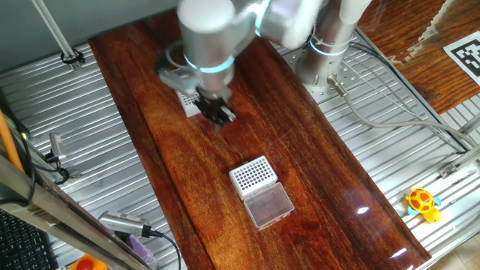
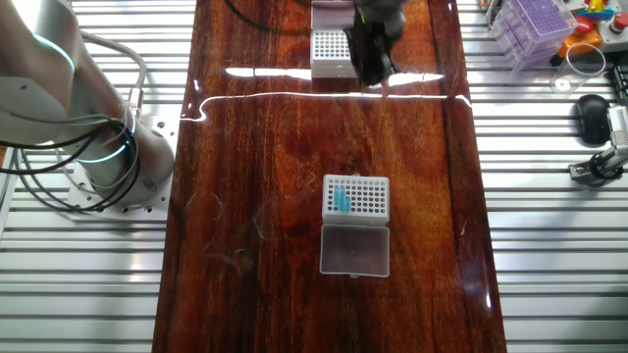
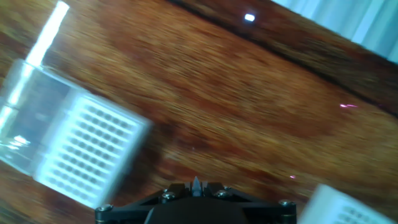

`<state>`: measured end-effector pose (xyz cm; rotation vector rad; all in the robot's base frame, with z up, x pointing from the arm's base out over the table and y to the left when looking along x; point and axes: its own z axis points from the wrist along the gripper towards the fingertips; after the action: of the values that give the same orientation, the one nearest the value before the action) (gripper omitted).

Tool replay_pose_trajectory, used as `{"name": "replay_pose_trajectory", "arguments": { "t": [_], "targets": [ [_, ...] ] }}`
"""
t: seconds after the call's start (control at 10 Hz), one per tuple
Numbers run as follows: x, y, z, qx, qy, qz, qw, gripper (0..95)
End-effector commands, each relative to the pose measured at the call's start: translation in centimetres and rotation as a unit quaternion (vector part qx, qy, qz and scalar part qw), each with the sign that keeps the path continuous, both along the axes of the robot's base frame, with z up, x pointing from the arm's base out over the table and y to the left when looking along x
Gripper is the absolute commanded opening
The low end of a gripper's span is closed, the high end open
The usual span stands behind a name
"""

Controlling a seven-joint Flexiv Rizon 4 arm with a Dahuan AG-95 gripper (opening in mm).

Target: Transfer all medium pipette tips from one holder to another

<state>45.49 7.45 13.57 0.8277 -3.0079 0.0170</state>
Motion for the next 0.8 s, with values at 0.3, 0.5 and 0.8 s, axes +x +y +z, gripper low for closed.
{"name": "replay_pose_trajectory", "arguments": {
  "t": [0.3,0.5,0.8],
  "targets": [
    [0.7,-7.4,0.8,0.026,0.004,0.045,0.9986,0.0],
    [0.9,-6.4,0.6,0.025,0.002,0.021,0.9995,0.0],
    [0.7,-8.9,1.0,0.021,0.001,0.025,0.9995,0.0]
  ]
}}
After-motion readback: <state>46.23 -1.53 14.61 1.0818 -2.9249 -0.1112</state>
